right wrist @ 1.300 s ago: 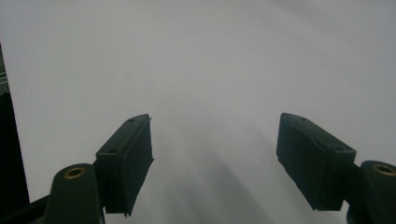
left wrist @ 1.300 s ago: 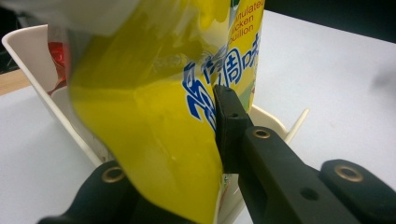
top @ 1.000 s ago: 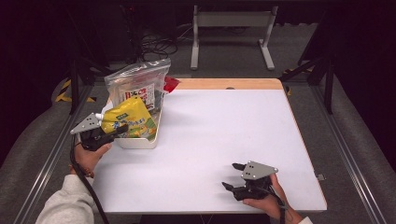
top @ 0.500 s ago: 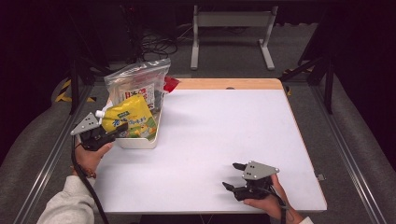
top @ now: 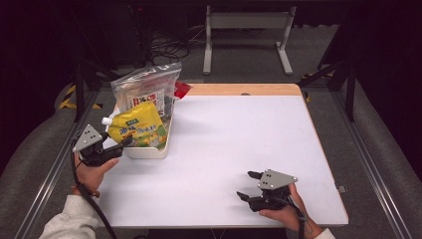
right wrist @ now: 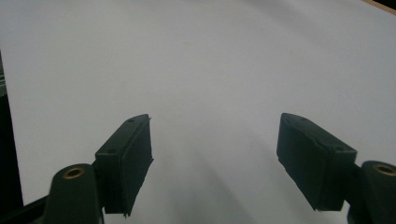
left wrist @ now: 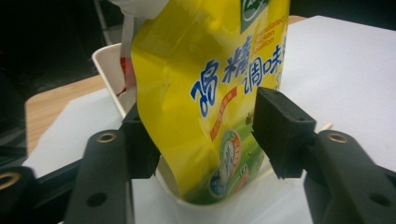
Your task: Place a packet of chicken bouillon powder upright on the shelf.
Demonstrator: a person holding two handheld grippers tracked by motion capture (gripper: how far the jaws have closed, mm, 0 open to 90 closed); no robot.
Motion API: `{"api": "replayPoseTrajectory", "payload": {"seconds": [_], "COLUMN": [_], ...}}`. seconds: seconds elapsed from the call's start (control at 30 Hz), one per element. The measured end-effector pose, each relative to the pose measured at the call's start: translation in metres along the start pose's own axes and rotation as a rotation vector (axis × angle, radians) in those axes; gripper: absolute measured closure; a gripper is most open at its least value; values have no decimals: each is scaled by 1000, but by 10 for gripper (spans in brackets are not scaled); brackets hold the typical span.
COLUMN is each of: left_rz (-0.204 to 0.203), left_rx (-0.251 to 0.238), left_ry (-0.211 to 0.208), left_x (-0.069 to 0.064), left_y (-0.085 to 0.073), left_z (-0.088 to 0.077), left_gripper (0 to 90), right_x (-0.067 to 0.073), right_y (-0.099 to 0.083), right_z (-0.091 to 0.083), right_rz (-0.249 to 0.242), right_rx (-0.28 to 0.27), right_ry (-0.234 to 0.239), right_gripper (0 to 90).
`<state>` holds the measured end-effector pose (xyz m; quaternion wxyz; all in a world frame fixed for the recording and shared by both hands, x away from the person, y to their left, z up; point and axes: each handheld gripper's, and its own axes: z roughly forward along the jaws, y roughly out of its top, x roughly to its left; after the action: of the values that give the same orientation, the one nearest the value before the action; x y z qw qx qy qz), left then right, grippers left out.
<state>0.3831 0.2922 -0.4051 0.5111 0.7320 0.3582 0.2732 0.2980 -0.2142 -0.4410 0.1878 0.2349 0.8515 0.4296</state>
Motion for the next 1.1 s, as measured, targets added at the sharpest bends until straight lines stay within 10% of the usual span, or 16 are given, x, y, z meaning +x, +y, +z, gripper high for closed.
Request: {"api": "replayPoseTrajectory", "payload": {"seconds": [0.4,1.1], "left_rz": [32,74], "left_rx": [8,11], "left_ry": [98,-114], "left_x": [-25,-88], "left_y": [-9,-6], "left_z": [-27,-21], "left_gripper": [241,201], "right_x": [-7,-14], "right_y": [4,2], "right_z": [-4,-13], "right_rz": [2,7], "right_rx": [-23,-27], "right_ry": [-18,-67], "right_gripper": [265,252]}}
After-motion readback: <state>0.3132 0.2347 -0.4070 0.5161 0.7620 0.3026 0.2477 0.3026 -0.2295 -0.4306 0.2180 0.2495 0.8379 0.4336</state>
